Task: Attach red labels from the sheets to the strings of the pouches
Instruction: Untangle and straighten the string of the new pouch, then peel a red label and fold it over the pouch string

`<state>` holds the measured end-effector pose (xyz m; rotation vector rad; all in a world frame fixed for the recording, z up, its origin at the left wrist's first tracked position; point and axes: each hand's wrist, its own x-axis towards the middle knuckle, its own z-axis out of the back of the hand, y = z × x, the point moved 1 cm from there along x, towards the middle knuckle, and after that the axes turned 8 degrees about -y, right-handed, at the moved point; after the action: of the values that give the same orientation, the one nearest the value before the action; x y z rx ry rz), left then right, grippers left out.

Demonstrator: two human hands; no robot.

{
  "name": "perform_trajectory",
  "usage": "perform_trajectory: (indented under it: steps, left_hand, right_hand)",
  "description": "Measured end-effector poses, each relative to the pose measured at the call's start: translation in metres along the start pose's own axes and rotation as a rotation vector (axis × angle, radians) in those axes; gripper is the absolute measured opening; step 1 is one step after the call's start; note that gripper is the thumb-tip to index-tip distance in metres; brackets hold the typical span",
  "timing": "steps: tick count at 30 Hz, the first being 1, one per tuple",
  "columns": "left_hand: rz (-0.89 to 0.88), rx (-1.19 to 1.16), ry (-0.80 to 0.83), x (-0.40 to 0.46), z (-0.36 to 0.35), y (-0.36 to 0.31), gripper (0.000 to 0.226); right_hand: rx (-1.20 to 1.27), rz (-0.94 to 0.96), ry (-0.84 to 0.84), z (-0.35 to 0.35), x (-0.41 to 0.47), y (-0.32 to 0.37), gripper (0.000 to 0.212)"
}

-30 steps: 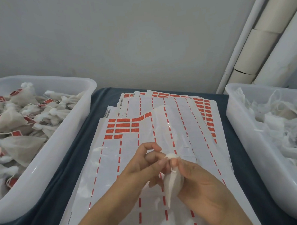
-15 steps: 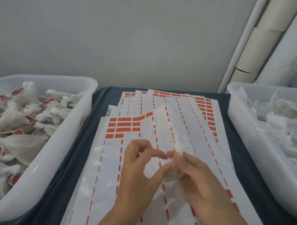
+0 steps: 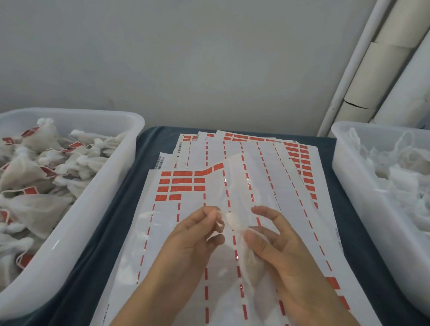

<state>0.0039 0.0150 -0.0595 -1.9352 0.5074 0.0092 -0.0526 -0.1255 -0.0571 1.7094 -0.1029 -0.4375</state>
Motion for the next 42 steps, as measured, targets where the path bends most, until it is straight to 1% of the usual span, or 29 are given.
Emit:
perform_trajectory:
  steps: [2,4,7,9,12,13,14,15,17,18,19,21,22,23,24,26,30,34,36,37,39,42]
  left_hand:
    - [0.064,-0.195,-0.012,0.003,0.004,-0.002,0.012]
    - [0.073,-0.330,-0.070,0.007,0.010,-0.005,0.008]
    - [0.069,-0.411,-0.154,0.009,0.014,-0.008,0.008]
    - [0.043,-0.388,-0.195,0.009,0.012,-0.009,0.010]
    - [-0.018,-0.196,-0.161,0.008,0.006,-0.010,0.017]
    - [-0.024,-0.158,-0.177,0.009,0.006,-0.011,0.017]
    - [-0.017,-0.139,-0.228,0.011,0.007,-0.014,0.016]
    - [-0.016,-0.096,-0.320,0.014,0.011,-0.018,0.014]
    - [-0.074,0.135,-0.560,0.025,0.025,-0.026,0.012]
    - [-0.136,0.294,-0.659,0.030,0.034,-0.031,0.016]
    - [-0.204,0.472,-0.729,0.034,0.042,-0.036,0.024]
    - [-0.254,0.829,-0.790,0.043,0.059,-0.043,0.048]
    - [-0.226,0.962,-0.793,0.048,0.067,-0.044,0.057]
    - [-0.172,1.044,-0.783,0.054,0.073,-0.043,0.065]
    - [-0.110,1.078,-0.765,0.059,0.078,-0.042,0.069]
    - [-0.028,1.044,-0.743,0.066,0.084,-0.040,0.070]
    - [0.083,0.764,-0.726,0.068,0.087,-0.045,0.066]
    - [0.074,0.739,-0.718,0.068,0.089,-0.046,0.064]
    - [0.125,0.672,-0.705,0.068,0.090,-0.046,0.060]
    - [0.146,0.609,-0.697,0.066,0.091,-0.046,0.055]
    - [0.140,0.505,-0.653,0.062,0.093,-0.050,0.038]
    - [0.073,0.506,-0.590,0.059,0.092,-0.050,0.016]
  right_hand:
    - [0.001,-0.006,0.013,0.000,0.001,-0.001,0.060]
    - [0.002,-0.007,0.037,-0.002,0.002,-0.003,0.062]
    - [0.008,0.011,0.102,-0.009,0.003,-0.005,0.063]
    - [-0.033,0.023,0.108,-0.010,0.006,-0.007,0.063]
    - [-0.121,0.042,0.079,-0.008,0.008,-0.010,0.055]
    - [-0.149,0.060,0.061,-0.008,0.008,-0.011,0.050]
    - [-0.191,0.085,0.041,-0.009,0.009,-0.012,0.046]
    - [-0.249,0.110,0.019,-0.011,0.009,-0.012,0.044]
    - [-0.363,0.146,-0.016,-0.013,0.009,-0.012,0.044]
    - [-0.409,0.158,-0.021,-0.014,0.010,-0.012,0.042]
    - [-0.455,0.171,-0.015,-0.016,0.011,-0.011,0.038]
    - [-0.576,0.210,0.019,-0.022,0.016,-0.007,0.024]
    - [-0.654,0.241,0.045,-0.026,0.020,-0.004,0.021]
    - [-0.732,0.276,0.068,-0.031,0.024,-0.002,0.022]
    - [-0.798,0.313,0.080,-0.037,0.029,0.001,0.026]
    - [-0.880,0.377,0.082,-0.050,0.043,0.005,0.035]
    - [-0.951,0.378,0.091,-0.077,0.075,-0.001,0.048]
    - [-0.954,0.356,0.102,-0.091,0.093,-0.013,0.052]
    - [-0.930,0.355,0.086,-0.092,0.096,-0.018,0.053]
    - [-0.924,0.360,0.084,-0.093,0.097,-0.020,0.052]
    - [-0.905,0.381,0.084,-0.094,0.099,-0.021,0.050]
    - [-0.832,0.409,0.092,-0.096,0.102,-0.019,0.045]
